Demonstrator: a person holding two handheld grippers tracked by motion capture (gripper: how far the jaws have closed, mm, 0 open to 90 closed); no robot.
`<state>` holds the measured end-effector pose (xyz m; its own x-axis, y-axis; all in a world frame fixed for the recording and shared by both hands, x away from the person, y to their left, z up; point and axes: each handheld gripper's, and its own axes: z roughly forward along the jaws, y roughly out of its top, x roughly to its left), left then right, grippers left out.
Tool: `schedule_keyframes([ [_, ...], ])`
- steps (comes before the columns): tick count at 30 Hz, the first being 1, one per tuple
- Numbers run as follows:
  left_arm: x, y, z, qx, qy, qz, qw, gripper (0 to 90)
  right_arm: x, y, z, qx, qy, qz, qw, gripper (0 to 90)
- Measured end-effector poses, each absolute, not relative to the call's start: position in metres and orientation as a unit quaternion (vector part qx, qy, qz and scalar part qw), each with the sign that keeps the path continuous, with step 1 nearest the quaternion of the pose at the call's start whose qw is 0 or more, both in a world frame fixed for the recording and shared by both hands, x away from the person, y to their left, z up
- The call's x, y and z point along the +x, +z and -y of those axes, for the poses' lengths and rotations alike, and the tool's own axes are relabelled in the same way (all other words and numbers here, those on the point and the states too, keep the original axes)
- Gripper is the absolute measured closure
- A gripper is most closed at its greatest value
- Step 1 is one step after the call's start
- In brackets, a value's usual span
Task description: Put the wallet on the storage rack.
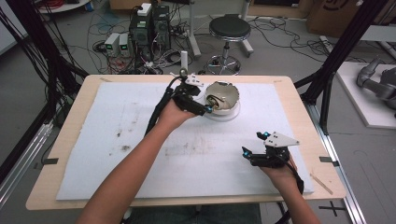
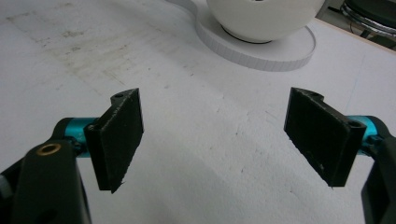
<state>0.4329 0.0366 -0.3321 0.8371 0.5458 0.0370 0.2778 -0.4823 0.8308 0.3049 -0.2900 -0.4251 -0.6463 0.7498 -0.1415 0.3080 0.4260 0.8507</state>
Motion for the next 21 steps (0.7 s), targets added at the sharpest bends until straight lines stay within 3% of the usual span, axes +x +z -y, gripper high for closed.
schedule_keyframes([
  [15,0.382,-0.353,-0.112,0.826,0.18,-0.247,0.474,15.9,0.312,-0.423,0.283,0.33,0.429,-0.798,0.265,20.2],
  [21,0.359,-0.378,-0.14,0.801,0.185,-0.282,0.495,15.9,0.315,-0.422,0.287,0.333,0.431,-0.794,0.269,20.2],
])
